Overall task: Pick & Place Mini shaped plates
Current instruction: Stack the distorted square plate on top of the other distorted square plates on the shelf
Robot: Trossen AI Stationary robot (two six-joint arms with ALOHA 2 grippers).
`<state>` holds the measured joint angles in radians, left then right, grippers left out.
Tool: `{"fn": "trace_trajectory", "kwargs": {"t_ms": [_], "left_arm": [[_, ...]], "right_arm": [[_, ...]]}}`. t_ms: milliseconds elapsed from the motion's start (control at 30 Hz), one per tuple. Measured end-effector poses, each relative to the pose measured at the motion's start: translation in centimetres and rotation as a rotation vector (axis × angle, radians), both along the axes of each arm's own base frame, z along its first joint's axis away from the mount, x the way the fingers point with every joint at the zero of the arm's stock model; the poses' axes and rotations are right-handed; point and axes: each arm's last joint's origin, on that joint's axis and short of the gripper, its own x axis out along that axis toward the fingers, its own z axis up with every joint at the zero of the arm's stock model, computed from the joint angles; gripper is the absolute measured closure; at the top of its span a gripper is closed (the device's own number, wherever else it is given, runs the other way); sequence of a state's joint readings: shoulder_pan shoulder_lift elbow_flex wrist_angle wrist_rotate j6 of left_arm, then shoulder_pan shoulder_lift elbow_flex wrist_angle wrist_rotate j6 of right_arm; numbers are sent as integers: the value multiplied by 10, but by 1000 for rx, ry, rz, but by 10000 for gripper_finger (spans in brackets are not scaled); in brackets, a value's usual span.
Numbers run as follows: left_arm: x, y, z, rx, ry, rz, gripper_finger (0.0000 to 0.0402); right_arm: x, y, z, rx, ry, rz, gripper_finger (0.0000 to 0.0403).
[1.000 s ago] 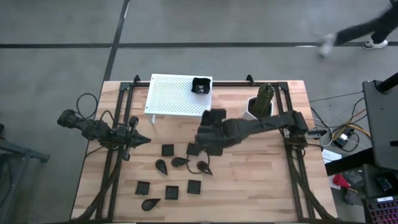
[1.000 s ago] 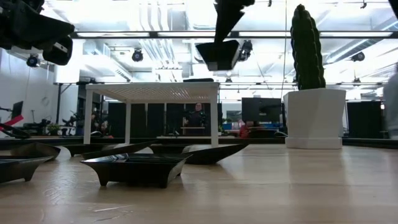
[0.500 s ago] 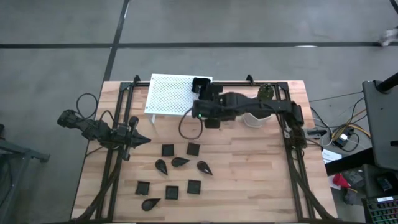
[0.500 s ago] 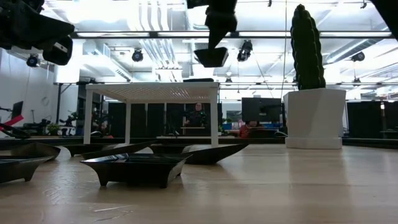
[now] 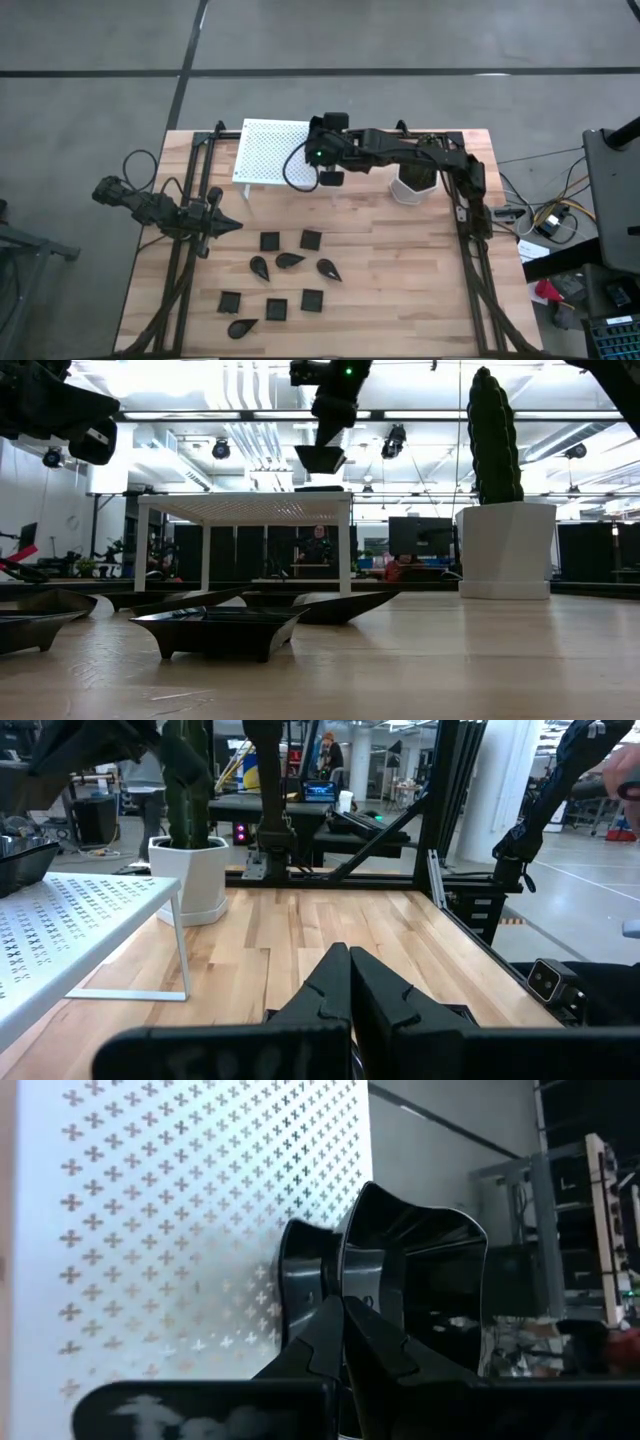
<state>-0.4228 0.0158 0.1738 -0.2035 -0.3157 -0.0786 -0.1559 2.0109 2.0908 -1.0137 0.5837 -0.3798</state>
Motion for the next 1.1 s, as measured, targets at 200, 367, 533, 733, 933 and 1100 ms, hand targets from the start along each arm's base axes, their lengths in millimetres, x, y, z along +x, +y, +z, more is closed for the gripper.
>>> {"fn": "trace_trajectory", "kwargs": {"t_ms": [200,367,533,733,933,1100], "left_arm": [[0,0,0,0,0,0,401],[0,0,0,0,0,0,401],[0,0,0,0,0,0,401],[0,0,0,0,0,0,401],[0,0,0,0,0,0,401],[0,0,0,0,0,0,401]], "right_arm": [[1,-18,-8,-15,-5,-15,394],[1,-24,-15,39,-9,-4,394],[3,-25,-21,51,-13,21,394],[4,-27,-28,49,-10,14,394],[4,-27,-29,47,-6,12,389],[4,-27,-29,56,-18,-3,356]]}}
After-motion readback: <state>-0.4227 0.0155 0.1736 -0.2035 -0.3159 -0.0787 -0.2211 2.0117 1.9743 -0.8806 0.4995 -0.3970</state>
